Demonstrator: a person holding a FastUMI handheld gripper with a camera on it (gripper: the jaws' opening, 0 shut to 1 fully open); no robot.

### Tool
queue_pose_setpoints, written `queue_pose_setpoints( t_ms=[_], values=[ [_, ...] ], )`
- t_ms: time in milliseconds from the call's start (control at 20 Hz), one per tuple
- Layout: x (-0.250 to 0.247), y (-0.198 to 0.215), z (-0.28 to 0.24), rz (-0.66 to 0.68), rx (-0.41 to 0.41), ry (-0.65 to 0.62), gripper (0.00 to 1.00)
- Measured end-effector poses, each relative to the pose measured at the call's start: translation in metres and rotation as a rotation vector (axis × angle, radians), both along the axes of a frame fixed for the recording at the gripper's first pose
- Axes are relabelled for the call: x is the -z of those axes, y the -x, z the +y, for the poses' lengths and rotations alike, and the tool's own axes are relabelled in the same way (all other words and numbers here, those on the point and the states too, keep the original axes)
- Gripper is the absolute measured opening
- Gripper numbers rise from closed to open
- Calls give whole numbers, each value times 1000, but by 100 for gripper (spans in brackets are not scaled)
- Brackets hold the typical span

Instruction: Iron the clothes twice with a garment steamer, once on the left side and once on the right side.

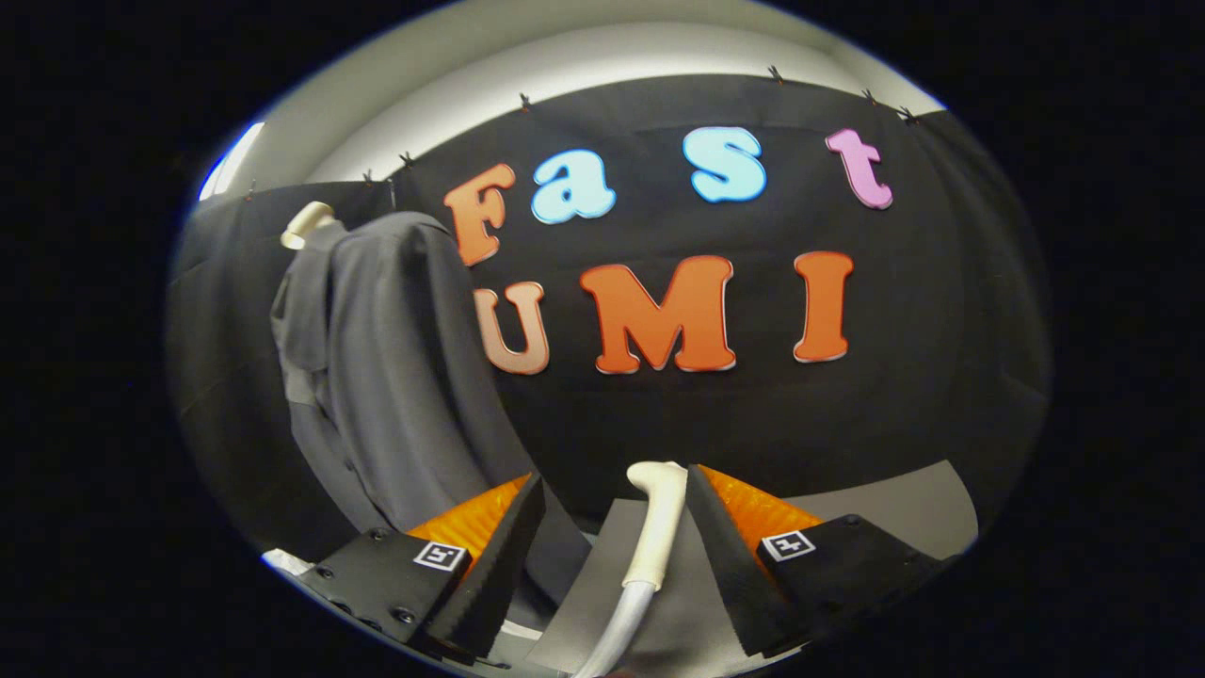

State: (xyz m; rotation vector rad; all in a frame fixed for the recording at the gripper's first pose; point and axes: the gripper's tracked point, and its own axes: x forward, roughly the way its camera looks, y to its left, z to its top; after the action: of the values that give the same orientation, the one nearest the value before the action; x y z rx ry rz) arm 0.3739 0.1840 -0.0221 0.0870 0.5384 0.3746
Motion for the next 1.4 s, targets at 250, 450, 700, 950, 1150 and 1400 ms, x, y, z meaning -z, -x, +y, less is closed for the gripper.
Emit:
queue_pose_setpoints(
  t_ms=[250,450,700,950,1150,1400],
  values=[
    [104,-33,-1,241,44,71,98],
    [152,-34,7,361,32,91,98],
    [198,-28,10,498,28,132,98],
    [209,-37,-3,504,57,110,84],
    [208,-31,-3,501,71,-3,57],
    [190,-35,-21,302,119,33,47]
  ],
)
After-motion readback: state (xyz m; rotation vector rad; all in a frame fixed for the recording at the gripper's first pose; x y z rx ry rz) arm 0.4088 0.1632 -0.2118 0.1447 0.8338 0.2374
